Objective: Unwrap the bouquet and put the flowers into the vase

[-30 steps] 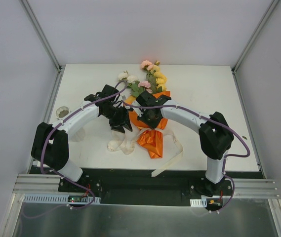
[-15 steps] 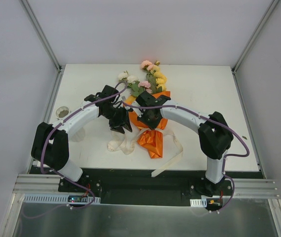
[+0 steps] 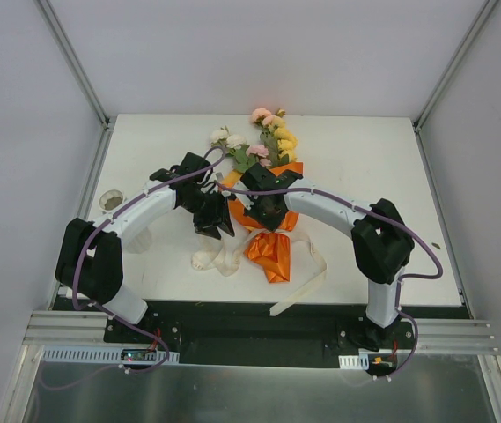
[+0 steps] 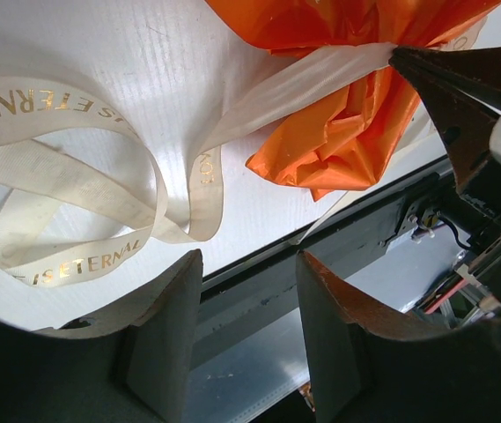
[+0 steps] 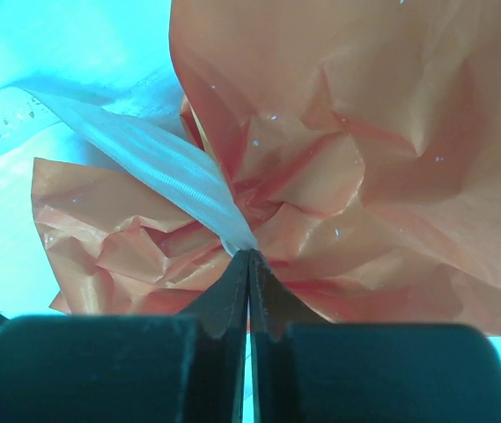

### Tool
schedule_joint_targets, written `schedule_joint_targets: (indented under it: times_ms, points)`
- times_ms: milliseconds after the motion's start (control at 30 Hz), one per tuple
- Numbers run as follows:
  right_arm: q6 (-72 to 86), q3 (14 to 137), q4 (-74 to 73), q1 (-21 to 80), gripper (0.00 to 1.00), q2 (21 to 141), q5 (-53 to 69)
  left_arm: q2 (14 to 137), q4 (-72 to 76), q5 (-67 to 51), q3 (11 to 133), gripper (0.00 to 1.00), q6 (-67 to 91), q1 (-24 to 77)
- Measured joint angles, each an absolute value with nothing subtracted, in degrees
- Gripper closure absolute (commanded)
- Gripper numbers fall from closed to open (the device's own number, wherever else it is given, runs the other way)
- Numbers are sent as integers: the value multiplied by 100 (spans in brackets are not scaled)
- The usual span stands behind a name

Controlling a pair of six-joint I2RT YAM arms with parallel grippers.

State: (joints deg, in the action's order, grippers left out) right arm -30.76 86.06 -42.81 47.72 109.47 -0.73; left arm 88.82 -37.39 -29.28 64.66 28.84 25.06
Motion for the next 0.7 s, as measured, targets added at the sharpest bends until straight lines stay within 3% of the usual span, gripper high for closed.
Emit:
schedule_joint_targets:
  times_ms: [400,700]
  points:
    - [-2882,8643,-4381,4792,100,10853,-217,8954,-3715,-2989,6576,55,2888,2510]
    - [-2150,8291,-4335,4574,100,10447,-633,10355,-3562,-3282,7946,52,3026,2545]
